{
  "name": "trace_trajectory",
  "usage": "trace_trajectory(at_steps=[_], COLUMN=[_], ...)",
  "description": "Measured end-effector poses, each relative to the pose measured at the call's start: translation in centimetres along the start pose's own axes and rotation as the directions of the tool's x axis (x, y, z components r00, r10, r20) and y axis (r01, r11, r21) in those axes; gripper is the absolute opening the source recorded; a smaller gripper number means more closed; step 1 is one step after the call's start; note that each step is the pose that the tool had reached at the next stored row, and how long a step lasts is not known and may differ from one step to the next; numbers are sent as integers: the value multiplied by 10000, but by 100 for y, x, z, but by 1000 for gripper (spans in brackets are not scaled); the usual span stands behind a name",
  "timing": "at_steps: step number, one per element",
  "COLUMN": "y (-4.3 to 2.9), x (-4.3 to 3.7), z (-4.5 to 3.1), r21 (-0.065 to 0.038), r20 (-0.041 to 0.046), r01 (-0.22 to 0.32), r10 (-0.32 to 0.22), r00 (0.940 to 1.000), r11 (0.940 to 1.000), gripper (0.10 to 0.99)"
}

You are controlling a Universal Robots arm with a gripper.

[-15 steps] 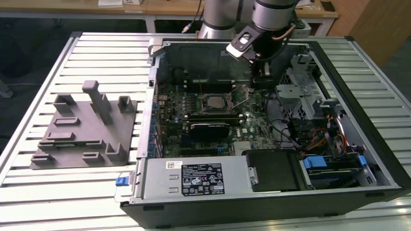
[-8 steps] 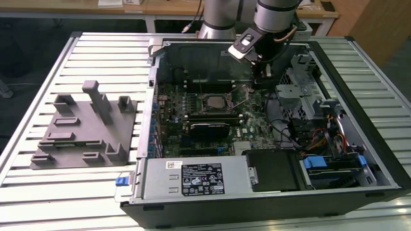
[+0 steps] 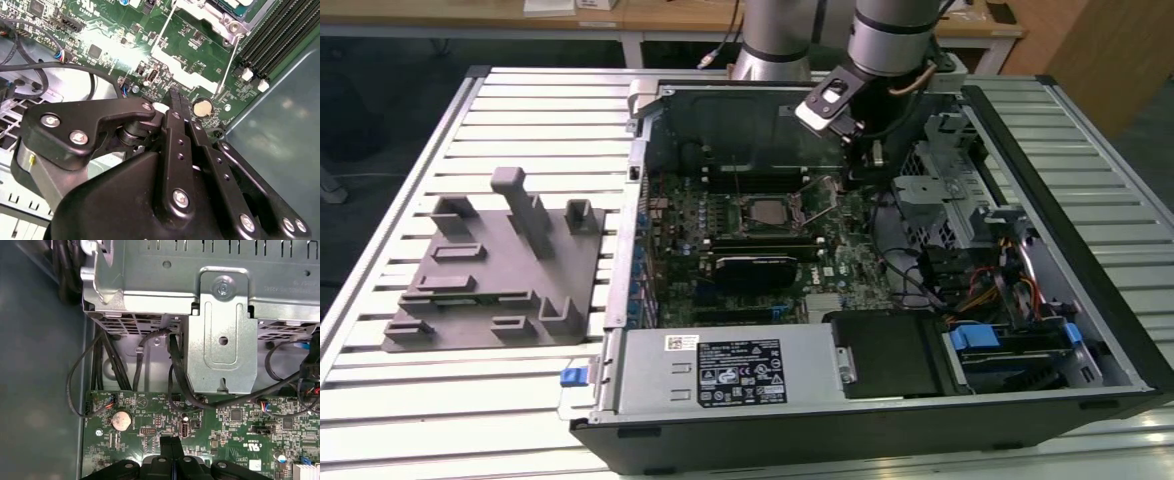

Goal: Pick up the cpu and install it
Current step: 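Close the cpu cover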

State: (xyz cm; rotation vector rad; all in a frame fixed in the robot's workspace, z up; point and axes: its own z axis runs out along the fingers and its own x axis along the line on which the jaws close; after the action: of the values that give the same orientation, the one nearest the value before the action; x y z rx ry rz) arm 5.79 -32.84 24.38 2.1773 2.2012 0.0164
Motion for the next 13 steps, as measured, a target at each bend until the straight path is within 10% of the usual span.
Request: trace_trajectory(at_steps=[13], y=[-2], x=[0], z=[55], r21=[14], r20=[1], r01=[1], r10=[-1], r00=[10000], r11=[10000], gripper=[106])
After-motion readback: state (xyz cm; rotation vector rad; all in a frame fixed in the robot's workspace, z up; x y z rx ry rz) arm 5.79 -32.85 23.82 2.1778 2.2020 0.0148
